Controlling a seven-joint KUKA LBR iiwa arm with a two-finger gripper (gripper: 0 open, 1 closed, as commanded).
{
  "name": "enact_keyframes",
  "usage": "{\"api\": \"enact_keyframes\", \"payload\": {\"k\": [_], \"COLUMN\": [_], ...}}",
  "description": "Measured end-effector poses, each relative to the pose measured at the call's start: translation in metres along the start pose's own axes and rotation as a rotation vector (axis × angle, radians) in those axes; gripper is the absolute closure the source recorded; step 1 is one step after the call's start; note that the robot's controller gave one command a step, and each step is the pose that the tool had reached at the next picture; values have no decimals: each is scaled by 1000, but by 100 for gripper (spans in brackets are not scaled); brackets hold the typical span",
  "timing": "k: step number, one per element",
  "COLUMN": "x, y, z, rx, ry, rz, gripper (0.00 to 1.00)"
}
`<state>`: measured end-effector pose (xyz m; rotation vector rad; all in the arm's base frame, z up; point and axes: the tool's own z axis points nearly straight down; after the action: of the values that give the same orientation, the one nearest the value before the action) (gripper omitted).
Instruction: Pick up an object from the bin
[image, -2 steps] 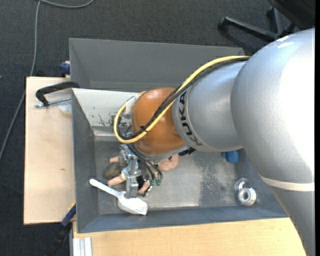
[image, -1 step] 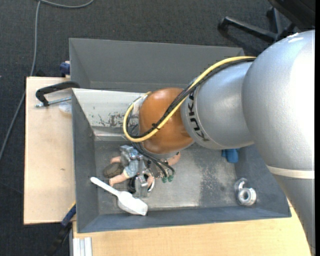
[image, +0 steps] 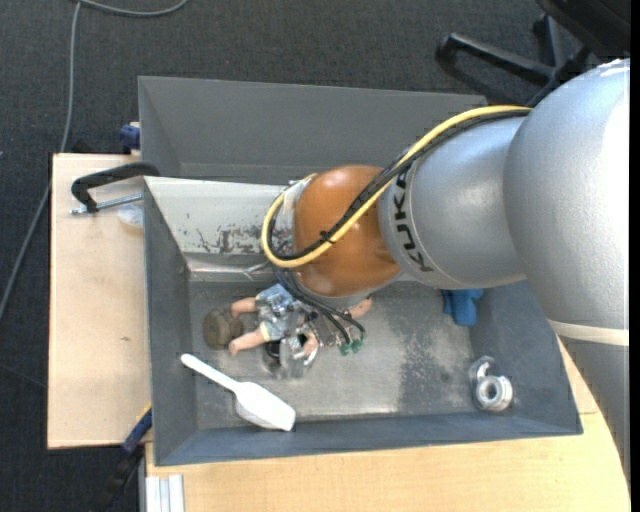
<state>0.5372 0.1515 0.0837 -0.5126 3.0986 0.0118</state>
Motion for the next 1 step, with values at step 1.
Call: {"api": "enact_keyframes", "payload": {"k": [1], "x": [0], "y": [0], "z": [0], "rx": [0], "ry": [0], "rz": [0], "gripper": [100]}}
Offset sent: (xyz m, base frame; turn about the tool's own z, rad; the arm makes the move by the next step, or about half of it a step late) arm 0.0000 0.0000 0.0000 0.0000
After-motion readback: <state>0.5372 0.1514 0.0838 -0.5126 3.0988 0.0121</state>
